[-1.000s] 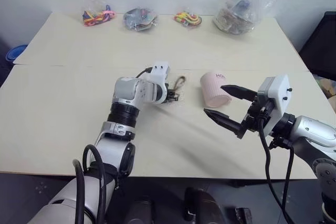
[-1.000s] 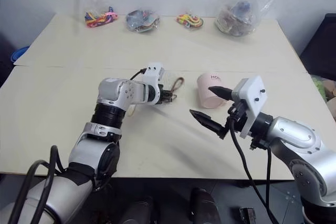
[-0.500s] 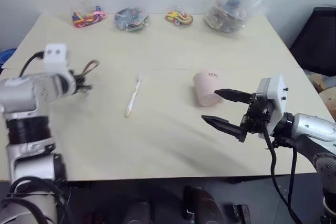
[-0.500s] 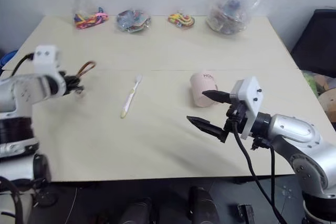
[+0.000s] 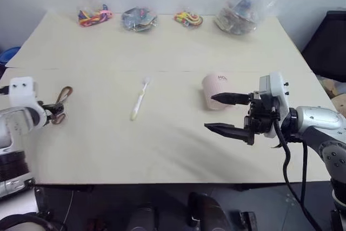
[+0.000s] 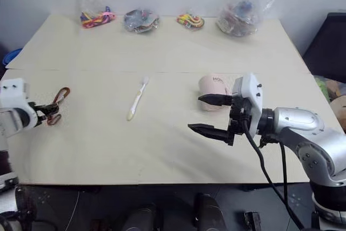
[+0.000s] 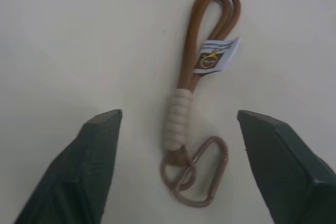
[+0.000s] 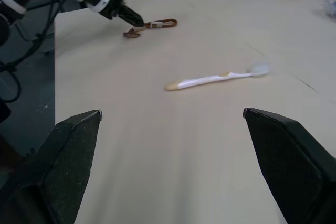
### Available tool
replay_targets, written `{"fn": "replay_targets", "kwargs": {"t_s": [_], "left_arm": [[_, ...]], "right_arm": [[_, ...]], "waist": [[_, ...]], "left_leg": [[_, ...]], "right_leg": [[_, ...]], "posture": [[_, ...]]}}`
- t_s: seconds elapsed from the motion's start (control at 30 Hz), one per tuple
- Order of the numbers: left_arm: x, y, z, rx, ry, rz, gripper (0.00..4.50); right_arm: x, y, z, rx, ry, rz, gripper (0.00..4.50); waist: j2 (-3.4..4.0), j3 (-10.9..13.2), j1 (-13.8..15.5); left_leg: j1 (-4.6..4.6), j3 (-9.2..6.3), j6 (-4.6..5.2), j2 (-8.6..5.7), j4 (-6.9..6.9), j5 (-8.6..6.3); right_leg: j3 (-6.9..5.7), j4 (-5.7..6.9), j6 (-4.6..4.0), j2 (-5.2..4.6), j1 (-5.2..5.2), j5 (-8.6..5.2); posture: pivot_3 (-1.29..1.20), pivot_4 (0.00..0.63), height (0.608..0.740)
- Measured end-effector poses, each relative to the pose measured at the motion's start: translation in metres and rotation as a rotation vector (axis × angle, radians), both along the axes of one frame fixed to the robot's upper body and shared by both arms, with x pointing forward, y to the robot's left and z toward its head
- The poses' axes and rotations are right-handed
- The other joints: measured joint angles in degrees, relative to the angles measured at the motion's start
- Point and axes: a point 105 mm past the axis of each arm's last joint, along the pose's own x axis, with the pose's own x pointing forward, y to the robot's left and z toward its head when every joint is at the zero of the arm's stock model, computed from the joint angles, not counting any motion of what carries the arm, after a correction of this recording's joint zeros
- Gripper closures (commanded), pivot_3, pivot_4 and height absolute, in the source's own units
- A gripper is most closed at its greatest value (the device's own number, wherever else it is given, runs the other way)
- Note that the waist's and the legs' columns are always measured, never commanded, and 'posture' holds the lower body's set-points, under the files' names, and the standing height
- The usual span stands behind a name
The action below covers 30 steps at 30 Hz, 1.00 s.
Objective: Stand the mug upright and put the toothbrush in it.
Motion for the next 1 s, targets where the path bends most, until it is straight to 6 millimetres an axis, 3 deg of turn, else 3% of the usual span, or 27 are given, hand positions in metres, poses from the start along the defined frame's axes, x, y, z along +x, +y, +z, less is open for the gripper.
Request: {"fn": "replay_targets", "kwargs": {"t_s": [0.07, 0.13, 0.2, 0.23, 0.27, 0.3, 0.37, 0.43, 0.5, 0.57, 0.7, 0.87, 1.0], "left_arm": [[-0.003, 0.006, 0.022, -0.01, -0.099, 0.002, 0.75], [0.006, -0.008, 0.066, -0.086, -0.303, -0.101, 0.75], [0.007, -0.048, 0.121, -0.149, -0.516, -0.355, 0.75], [0.0, -0.077, 0.142, -0.14, -0.585, -0.541, 0.75], [-0.007, -0.102, 0.152, -0.123, -0.607, -0.692, 0.75], [-0.015, -0.128, 0.15, -0.093, -0.576, -0.85, 0.75], [-0.024, -0.17, 0.121, -0.053, -0.429, -1.107, 0.75], [-0.031, -0.196, 0.082, -0.04, -0.248, -1.297, 0.75], [-0.039, -0.217, 0.057, -0.044, -0.139, -1.459, 0.75], [-0.041, -0.229, 0.057, -0.018, -0.133, -1.552, 0.75], [-0.037, -0.244, 0.085, 0.053, -0.25, -1.642, 0.75], [-0.035, -0.253, 0.086, 0.029, -0.265, -1.675, 0.75], [-0.033, -0.253, 0.089, 0.029, -0.277, -1.67, 0.7]], "right_arm": [[0.011, -0.012, 0.002, 0.013, 0.002, -0.085, 0.0], [0.03, -0.029, 0.008, 0.033, 0.012, -0.211, 0.0], [0.051, -0.045, 0.017, 0.051, 0.021, -0.342, 0.0], [0.063, -0.054, 0.021, 0.059, 0.033, -0.41, 0.0], [0.072, -0.063, 0.022, 0.062, 0.051, -0.47, 0.0], [0.083, -0.071, 0.019, 0.058, 0.09, -0.535, 0.0], [0.103, -0.089, 0.007, 0.041, 0.172, -0.666, 0.0], [0.12, -0.095, -0.01, 0.019, 0.266, -0.744, 0.0], [0.129, -0.099, -0.027, -0.025, 0.332, -0.786, 0.0], [0.137, -0.093, -0.039, -0.046, 0.39, -0.789, 0.0], [0.151, -0.071, -0.044, -0.065, 0.411, -0.766, 0.0], [0.158, -0.056, -0.06, -0.104, 0.433, -0.758, 0.0], [0.158, -0.047, -0.073, -0.192, 0.424, -0.723, 0.98]], "waist": [[-0.02, 0.0, 0.1], [-0.1, 0.0, 0.6], [-0.17, 0.0, 0.7], [-0.16, 0.0, 0.6], [-0.11, 0.0, 0.5], [-0.04, -0.1, 0.2], [0.12, 0.0, -0.4], [0.14, 0.0, -1.3], [0.17, 0.0, -1.7], [0.17, 0.0, -2.2], [0.21, 0.1, -2.6], [0.21, 0.1, -2.5], [0.22, 0.1, -2.6]], "left_leg": [[0.0, 0.01, -0.02, 0.04, 0.02, -0.01], [-0.11, -0.09, -0.02, 0.12, 0.2, -0.01], [-0.23, -0.19, -0.01, 0.09, 0.28, -0.01], [-0.15, -0.12, -0.01, 0.03, 0.22, -0.01], [-0.07, -0.11, -0.01, -0.02, 0.1, -0.01], [0.07, -0.07, -0.01, -0.05, -0.02, -0.01], [0.12, 0.2, -0.01, -0.25, -0.13, -0.01], [0.11, 0.28, -0.03, -0.1, -0.14, 0.0], [0.05, 0.35, -0.09, 0.05, -0.15, 0.01], [0.03, 0.37, -0.13, 0.12, -0.15, 0.02], [0.03, 0.42, -0.13, 0.1, -0.19, 0.02], [-0.01, 0.37, -0.13, 0.12, -0.16, 0.02], [-0.06, 0.32, -0.12, 0.11, -0.1, 0.02]], "right_leg": [[0.01, 0.02, -0.01, 0.0, -0.01, -0.01], [-0.02, 0.09, -0.01, -0.11, -0.01, 0.0], [-0.05, 0.07, 0.02, -0.23, 0.0, 0.01], [-0.02, 0.08, 0.01, -0.34, 0.01, 0.01], [-0.02, 0.06, 0.02, -0.43, 0.01, 0.01], [-0.01, 0.06, 0.02, -0.46, 0.01, 0.01], [-0.04, 0.02, 0.01, -0.38, -0.01, 0.01], [-0.04, 0.02, -0.03, -0.17, -0.06, -0.02], [0.01, 0.03, -0.09, 0.03, -0.17, -0.05], [0.01, 0.09, -0.16, 0.11, -0.22, -0.09], [0.06, 0.08, -0.17, 0.08, -0.25, -0.09], [0.04, 0.07, -0.17, 0.05, -0.25, -0.09], [0.03, 0.09, -0.15, 0.04, -0.25, -0.09]], "posture": [[0.0, 0.15, 0.74], [0.0, 0.15, 0.74], [0.0, 0.15, 0.74], [0.0, 0.15, 0.74], [0.0, 0.15, 0.74], [0.0, 0.15, 0.74], [0.0, 0.15, 0.74], [0.0, 0.15, 0.74], [0.0, 0.15, 0.74], [0.0, 0.15, 0.74], [0.0, 0.15, 0.74], [0.0, 0.15, 0.74], [0.0, 0.15, 0.74]]}}
